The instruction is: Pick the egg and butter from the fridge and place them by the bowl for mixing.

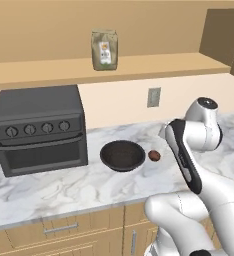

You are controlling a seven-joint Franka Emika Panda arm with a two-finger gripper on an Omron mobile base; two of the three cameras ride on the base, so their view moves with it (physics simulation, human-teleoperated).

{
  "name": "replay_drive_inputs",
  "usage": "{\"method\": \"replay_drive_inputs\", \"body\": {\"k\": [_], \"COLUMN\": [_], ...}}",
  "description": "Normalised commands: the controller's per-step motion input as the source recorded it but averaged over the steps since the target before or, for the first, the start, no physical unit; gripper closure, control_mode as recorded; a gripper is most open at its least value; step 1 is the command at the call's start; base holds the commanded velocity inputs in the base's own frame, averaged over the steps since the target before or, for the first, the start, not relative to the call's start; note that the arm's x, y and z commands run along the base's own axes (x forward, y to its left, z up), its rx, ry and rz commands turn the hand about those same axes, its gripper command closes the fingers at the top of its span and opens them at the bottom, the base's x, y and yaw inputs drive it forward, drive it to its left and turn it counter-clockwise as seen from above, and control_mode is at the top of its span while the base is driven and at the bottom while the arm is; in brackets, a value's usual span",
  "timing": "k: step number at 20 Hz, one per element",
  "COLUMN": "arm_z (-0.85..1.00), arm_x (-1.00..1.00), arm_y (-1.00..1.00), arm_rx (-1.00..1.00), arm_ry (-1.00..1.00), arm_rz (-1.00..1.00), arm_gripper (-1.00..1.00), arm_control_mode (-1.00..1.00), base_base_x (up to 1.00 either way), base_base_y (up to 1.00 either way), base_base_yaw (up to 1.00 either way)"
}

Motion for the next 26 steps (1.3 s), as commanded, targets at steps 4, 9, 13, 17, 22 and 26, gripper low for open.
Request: {"method": "replay_drive_inputs", "body": {"k": [4, 9, 13, 17, 22, 26], "arm_z": [-0.45, -0.45, -0.51, -0.48, -0.37, -0.34], "arm_x": [0.02, 0.06, 0.07, 0.1, 0.25, 0.16], "arm_y": [-0.01, 0.02, 0.08, 0.1, 0.05, 0.01], "arm_rx": [0.17, 0.12, 0.02, 0.02, 0.11, 0.15], "arm_ry": [0.0, 0.0, 0.0, 0.03, 0.11, 0.19], "arm_rz": [-0.28, -0.27, -0.3, -0.29, -0.17, -0.03], "arm_gripper": [1.0, 1.0, 1.0, 1.0, 1.0, 1.0], "arm_control_mode": [-1.0, -1.0, -1.0, -1.0, -1.0, -1.0], "base_base_x": [0.0, 0.0, 0.0, 0.0, 0.0, 0.0], "base_base_y": [0.0, 0.0, 0.0, 0.0, 0.0, 0.0], "base_base_yaw": [0.0, 0.0, 0.0, 0.0, 0.0, 0.0]}}
